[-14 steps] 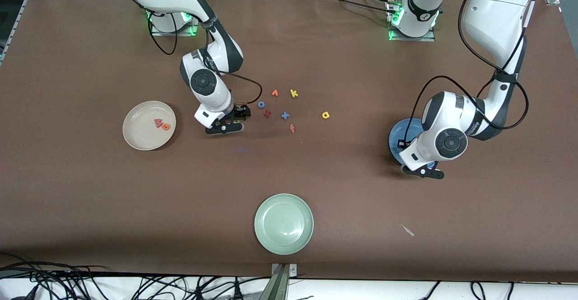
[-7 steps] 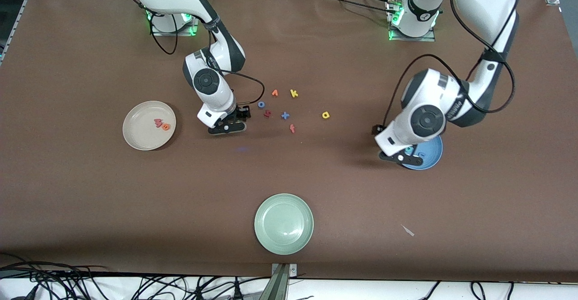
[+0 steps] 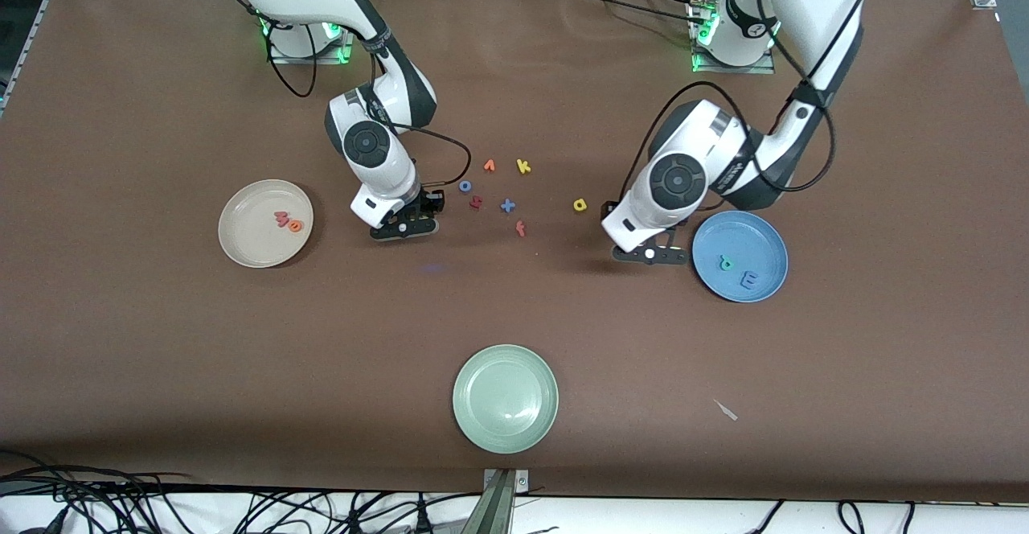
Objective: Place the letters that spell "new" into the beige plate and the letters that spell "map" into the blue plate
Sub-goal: 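Grasp the green n with the right gripper while the left gripper grasps the yellow d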
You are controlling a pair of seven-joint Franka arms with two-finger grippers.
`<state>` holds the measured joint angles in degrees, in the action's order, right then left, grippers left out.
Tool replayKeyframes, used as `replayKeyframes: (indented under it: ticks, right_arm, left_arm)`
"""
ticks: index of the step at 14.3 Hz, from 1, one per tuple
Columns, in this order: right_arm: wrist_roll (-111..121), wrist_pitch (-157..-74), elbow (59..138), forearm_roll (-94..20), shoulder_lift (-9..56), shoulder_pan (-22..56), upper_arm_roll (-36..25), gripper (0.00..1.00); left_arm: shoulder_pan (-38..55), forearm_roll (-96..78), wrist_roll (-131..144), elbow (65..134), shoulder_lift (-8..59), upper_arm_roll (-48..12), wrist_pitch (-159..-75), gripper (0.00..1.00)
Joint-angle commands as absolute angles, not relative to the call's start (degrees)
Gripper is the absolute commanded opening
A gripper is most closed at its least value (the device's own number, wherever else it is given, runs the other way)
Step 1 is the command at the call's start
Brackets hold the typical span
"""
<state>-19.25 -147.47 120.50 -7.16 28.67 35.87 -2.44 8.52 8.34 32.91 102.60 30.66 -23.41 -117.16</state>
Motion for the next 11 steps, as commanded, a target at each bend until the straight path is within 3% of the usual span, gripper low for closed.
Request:
replayKeyframes:
  ticks: [1,5,11]
  right_arm:
    - [-19.34,-148.27,120.67,-8.00,29.00,36.30,-2.55,0.39]
    - [-18.90,-148.18,120.67,-8.00,28.74,36.30,-2.64,0.28]
    - [-18.02,-145.57,119.54,-8.00,26.90,36.21,-3.16,0.21]
  left_arm:
    - [12.12,7.56,41.01,102.48,33.48,-23.38,-120.66,1.00]
    - [15.02,7.65,51.13,103.09,36.47,-23.38,-125.33,1.00]
    - [17.49,8.00,55.20,104.76,38.23,-23.38,-128.23,0.99]
